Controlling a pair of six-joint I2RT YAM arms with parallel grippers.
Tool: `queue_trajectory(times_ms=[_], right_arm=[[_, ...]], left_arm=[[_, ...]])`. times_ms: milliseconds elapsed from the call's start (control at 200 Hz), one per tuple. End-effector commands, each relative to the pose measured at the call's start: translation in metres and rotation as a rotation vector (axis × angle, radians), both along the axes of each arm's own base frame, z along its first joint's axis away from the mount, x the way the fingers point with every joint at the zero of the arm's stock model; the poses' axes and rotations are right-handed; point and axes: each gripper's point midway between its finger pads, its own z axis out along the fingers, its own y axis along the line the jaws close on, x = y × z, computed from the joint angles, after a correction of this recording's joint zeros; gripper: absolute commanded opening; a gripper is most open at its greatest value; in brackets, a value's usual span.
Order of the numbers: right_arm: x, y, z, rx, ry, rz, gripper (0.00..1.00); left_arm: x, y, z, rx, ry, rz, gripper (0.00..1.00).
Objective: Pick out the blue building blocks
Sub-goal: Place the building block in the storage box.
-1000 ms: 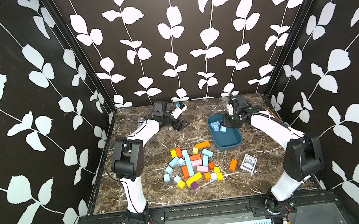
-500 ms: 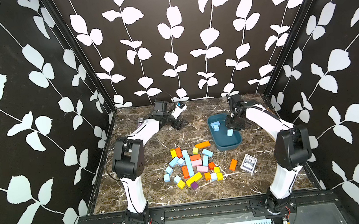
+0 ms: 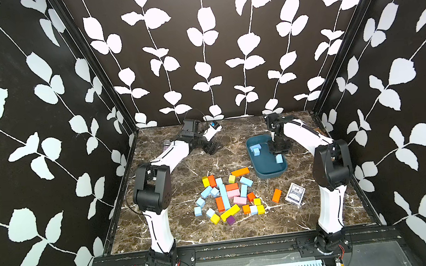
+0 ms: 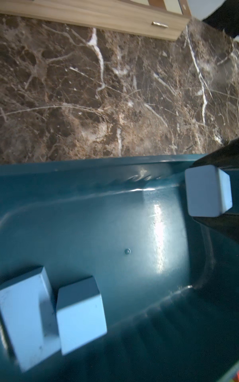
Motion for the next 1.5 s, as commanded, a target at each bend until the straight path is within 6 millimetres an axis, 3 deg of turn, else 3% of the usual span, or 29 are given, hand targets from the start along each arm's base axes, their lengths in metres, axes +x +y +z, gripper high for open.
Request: queue_trajectory(times_ms=[0, 420, 690, 815, 925, 1055, 1300, 1495], right_arm=[[0.001, -0.015, -0.002, -0.073, 0.054, 0.063, 0.19], [0.067, 0.023, -0.010, 0.083, -0.024, 0.114, 0.20], [0.088, 0.034, -0.020, 0.107, -0.025, 0.170, 0.25], [0.091, 0.037, -0.024, 0.116, -0.026, 0.174, 0.30], [0.094, 0.037, -0.026, 0.121, -0.040, 0.166, 0.42], [0.097, 0.038, -0.020, 0.128, -0.069, 0.155, 0.45], [0.092, 0.044, 0.022, 0.153, -0.153, 0.131, 0.45], [0.055, 0.068, 0.054, 0.156, -0.229, 0.131, 0.44]], left_arm=[[-0.005, 0.001, 0.002, 0.021, -0.004, -0.014, 0.79], [-0.005, 0.003, -0.001, 0.037, -0.011, -0.012, 0.79], [-0.005, 0.004, -0.002, 0.035, -0.002, -0.009, 0.79], [-0.007, 0.003, -0.002, 0.033, 0.000, -0.010, 0.79], [-0.008, 0.003, -0.002, 0.031, 0.007, -0.008, 0.80], [-0.009, 0.002, -0.003, 0.022, 0.013, -0.010, 0.80], [-0.009, 0.002, 0.001, 0.028, -0.008, -0.022, 0.79], [-0.010, 0.001, -0.002, 0.007, -0.001, -0.010, 0.79]])
